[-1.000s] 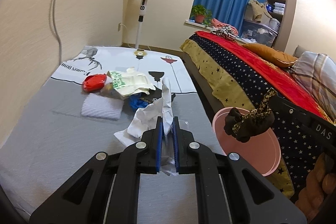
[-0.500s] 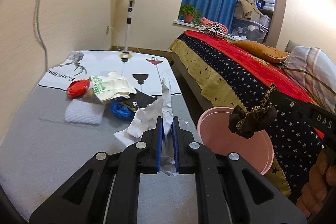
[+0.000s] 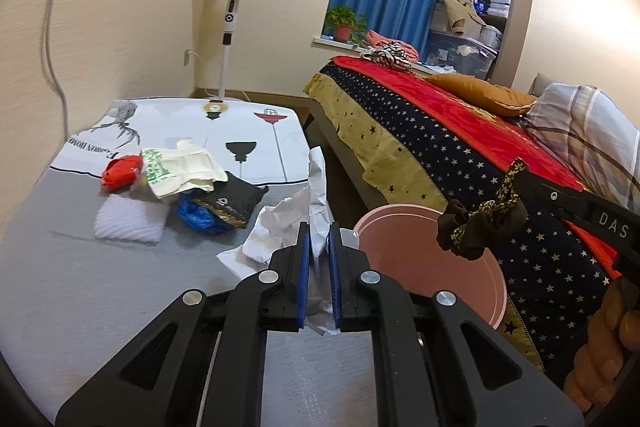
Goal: Collect trash
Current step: 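Carry the paper and cloth over the pink bin and open both tools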
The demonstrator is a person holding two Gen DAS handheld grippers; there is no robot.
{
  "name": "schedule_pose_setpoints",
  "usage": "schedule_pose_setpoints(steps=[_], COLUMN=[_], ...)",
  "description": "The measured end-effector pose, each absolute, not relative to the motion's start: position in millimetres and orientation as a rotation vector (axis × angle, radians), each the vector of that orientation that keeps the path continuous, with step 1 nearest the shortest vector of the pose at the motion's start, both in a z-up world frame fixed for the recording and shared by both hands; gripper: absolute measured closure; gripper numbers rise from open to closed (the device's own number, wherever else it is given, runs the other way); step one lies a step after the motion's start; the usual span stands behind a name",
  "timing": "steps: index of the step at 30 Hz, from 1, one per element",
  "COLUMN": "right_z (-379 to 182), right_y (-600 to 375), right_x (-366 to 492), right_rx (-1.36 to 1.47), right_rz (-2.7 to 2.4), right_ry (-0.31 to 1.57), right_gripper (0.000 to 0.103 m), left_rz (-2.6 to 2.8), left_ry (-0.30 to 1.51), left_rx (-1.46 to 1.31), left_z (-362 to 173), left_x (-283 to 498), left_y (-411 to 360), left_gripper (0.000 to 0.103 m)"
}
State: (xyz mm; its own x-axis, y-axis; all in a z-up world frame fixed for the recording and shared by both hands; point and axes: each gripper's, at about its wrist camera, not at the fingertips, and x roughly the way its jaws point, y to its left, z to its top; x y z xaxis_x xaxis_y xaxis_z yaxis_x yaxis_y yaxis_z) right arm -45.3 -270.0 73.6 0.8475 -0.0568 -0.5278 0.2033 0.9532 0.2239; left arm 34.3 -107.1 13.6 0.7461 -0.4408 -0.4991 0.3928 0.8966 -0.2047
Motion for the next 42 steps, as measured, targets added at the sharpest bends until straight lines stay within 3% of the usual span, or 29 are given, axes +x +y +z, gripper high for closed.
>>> schedule_pose_setpoints(steps=[42], right_z=[59], right_y=[-330], right_x=[-45], right_rx=[0.311], right_rz=[-0.378], right_ry=[0.591], right_gripper=[0.101], left_rz=[-0.712], left_ry=[0.628], left_rx=[-0.066], left_z=[-18], left_x=[54], left_y=[-206], left_gripper=[0.094])
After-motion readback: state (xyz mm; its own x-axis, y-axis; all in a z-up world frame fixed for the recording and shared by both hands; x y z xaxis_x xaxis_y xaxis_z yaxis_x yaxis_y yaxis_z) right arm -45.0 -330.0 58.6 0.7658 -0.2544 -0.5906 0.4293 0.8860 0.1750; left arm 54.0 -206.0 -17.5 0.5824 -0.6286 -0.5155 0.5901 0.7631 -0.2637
